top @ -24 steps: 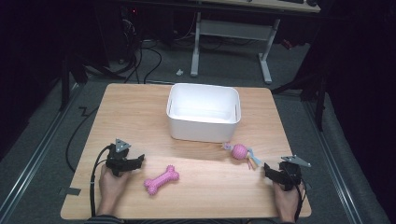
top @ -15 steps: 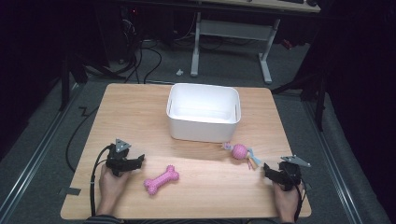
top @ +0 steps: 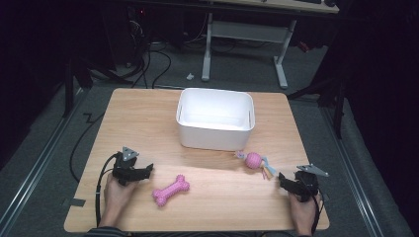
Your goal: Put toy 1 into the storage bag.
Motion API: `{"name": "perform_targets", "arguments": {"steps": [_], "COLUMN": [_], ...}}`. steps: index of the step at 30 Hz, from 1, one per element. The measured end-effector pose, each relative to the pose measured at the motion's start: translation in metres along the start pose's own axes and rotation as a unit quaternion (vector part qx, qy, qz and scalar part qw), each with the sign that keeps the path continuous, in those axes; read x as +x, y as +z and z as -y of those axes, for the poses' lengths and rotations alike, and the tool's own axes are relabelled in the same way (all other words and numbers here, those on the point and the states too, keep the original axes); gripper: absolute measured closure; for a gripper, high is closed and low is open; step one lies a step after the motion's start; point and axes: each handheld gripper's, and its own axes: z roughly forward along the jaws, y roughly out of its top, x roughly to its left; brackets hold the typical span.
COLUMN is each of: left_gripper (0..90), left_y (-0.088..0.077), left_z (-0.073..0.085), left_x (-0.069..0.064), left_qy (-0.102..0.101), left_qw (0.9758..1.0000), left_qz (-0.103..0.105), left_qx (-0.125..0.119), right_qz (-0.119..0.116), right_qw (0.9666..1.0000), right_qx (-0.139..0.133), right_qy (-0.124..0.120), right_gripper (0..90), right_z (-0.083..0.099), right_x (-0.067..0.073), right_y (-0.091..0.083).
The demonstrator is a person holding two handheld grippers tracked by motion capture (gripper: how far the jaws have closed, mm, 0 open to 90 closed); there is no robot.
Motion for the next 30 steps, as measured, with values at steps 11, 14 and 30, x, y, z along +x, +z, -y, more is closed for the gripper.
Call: {"name": "perform_targets", "arguments": {"steps": [11, 14, 30], "left_gripper": [19.2, 19.9, 21.8], "left_y": [0.0, 0.0, -0.016], "left_z": [0.0, 0.0, -0.002], "left_x": [0.0, 0.0, 0.0], "left_qy": [0.001, 0.001, -0.007], "left_qw": [1.0, 1.0, 0.9997], "left_qz": [0.001, 0.002, 0.021], "left_qx": [0.001, 0.002, -0.007], "right_qz": [-0.006, -0.006, -0.008], "right_qw": [1.0, 1.0, 0.9999], "right_qx": [-0.001, -0.001, -0.001], "right_qy": [-0.006, -0.007, -0.008], "right_gripper": [21.8, 21.8, 21.8], "right_z": [0.0, 0.0, 0.0], "right_x": [0.0, 0.0, 0.001], "right_y": [0.0, 0.0, 0.0]}}
